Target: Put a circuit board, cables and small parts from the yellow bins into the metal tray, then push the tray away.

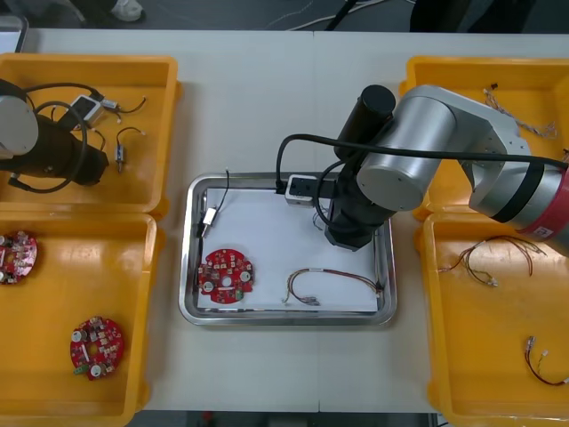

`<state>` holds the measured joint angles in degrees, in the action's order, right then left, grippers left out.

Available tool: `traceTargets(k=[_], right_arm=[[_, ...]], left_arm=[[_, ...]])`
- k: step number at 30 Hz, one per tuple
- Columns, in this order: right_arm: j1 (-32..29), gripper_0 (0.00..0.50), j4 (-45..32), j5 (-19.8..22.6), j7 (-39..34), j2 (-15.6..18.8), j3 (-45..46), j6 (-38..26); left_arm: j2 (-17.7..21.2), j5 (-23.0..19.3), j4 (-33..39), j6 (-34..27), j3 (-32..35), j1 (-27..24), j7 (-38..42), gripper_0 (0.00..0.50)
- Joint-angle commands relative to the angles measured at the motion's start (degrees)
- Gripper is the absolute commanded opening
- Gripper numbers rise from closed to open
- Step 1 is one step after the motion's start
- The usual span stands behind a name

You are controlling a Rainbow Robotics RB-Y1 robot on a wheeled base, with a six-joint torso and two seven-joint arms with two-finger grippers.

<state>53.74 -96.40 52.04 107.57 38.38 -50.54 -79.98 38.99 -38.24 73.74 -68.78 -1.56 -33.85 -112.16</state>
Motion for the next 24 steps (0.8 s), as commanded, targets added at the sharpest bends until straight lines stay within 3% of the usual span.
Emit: traceTargets(k=[1,7,10,18,24], right_arm=[[2.3,0.5,-1.6,1.3,2.6,1.5,3.6,-1.7],[2.3,0.5,-3.5,1.7,2.9,1.0,6.9,-5.1],[2.3,0.5,-5.6,-0.4,3.2,1.0,7.2,-5.4],[2.3,0.5,-7.7,-5.9,3.3,-0.1,7.4,-5.8],[2.3,0.5,-7.7,-6.8,3.3,-0.7,8.4,-5.8]], left_arm=[[-0.8,0.7,0.4,0.6,-0.5,0.5,-5.1,0.0],[-0.8,0.0,0.4,0.2,-0.5,0.5,-4.8,0.0],[-0.8,-0.4,0.7,-0.2,0.2,0.5,-4.6,0.0],[-0.3,-0.9,6.9,-10.5,4.2,0.5,-2.5,0.0],[0.8,-1.0,13.4,-17.6,4.7,0.4,3.3,0.0]])
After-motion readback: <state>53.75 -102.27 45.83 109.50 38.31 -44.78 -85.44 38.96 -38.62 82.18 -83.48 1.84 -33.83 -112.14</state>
